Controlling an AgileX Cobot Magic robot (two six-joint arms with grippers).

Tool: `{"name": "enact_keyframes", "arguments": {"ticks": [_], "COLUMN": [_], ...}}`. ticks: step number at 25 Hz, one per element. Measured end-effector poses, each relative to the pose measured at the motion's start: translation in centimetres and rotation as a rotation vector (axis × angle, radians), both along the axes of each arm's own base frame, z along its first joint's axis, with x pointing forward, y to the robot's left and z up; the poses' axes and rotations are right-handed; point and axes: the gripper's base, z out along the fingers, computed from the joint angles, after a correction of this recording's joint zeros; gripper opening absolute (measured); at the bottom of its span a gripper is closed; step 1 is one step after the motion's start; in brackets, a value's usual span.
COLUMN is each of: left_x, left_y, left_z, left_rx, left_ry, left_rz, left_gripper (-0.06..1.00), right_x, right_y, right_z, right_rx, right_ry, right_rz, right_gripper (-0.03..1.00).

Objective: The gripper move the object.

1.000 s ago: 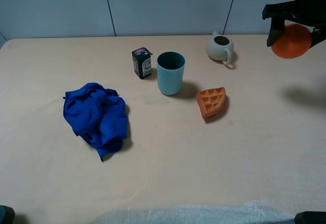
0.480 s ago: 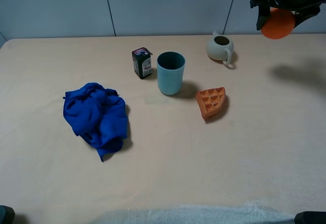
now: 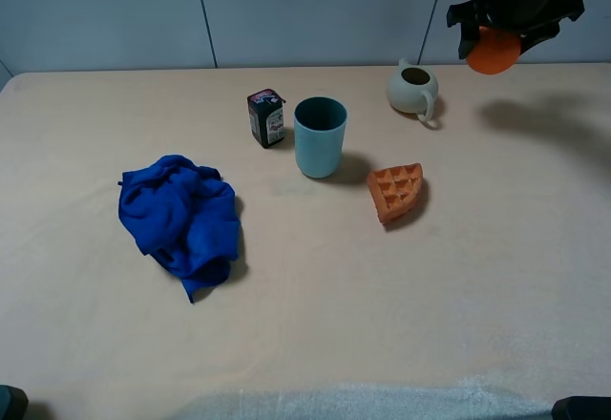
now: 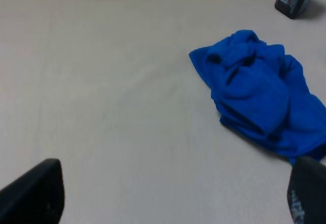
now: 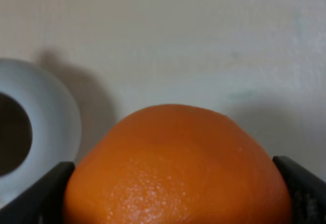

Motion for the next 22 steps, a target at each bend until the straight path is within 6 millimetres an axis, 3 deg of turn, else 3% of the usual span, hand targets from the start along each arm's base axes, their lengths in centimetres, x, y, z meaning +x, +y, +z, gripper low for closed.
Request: {"name": "enact_keyframes", "arguments": {"ticks": [22], "left_x": [0.0], "left_y": [0.0], "left_z": [0.0], "left_rx": [0.0], "left_ry": [0.0], "left_rz": [0.0], "left_gripper": [0.88], "right_x": [2.0], "right_y": [-0.7], "right_z": [-6.0], "right_rx": [-0.023], "right_ry": [-0.017], "right_rz": [0.022], "right_gripper": [0.55]}}
